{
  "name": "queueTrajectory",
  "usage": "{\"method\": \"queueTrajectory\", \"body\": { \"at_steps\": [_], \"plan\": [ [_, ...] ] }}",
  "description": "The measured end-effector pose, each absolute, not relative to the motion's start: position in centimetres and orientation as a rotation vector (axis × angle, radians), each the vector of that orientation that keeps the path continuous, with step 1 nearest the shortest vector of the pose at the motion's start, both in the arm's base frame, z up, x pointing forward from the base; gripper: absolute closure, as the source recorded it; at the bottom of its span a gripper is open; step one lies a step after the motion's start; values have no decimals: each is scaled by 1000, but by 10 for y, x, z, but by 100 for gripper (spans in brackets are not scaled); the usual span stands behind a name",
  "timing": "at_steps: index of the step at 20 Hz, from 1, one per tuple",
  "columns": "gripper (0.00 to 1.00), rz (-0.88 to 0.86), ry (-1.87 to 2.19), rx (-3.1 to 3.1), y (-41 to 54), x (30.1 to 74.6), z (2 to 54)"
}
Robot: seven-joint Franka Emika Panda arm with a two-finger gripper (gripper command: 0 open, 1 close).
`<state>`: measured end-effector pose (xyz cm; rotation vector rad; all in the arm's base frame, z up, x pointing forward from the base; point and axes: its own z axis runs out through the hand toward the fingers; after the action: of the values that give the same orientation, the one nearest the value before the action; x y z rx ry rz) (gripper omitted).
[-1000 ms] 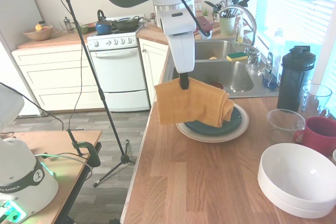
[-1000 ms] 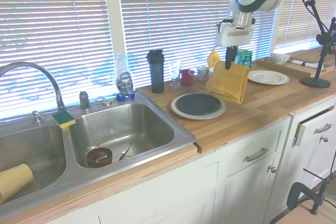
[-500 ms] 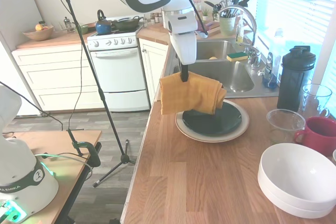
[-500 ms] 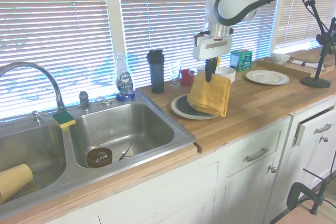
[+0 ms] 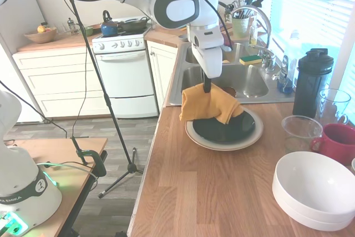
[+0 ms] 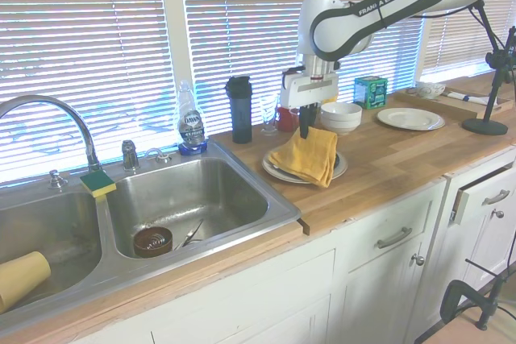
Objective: Wipe the blue plate in clockwise motion
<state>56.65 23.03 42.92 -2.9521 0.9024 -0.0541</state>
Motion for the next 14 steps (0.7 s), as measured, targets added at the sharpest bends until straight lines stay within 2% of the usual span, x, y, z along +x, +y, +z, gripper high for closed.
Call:
{"method": "queueTrajectory", "body": {
  "at_steps": [7,14],
  "plan": [
    [100,-52,941,-2976,210,571,408],
    [100,-29,886,-3013,223,548,373]
  ]
}}
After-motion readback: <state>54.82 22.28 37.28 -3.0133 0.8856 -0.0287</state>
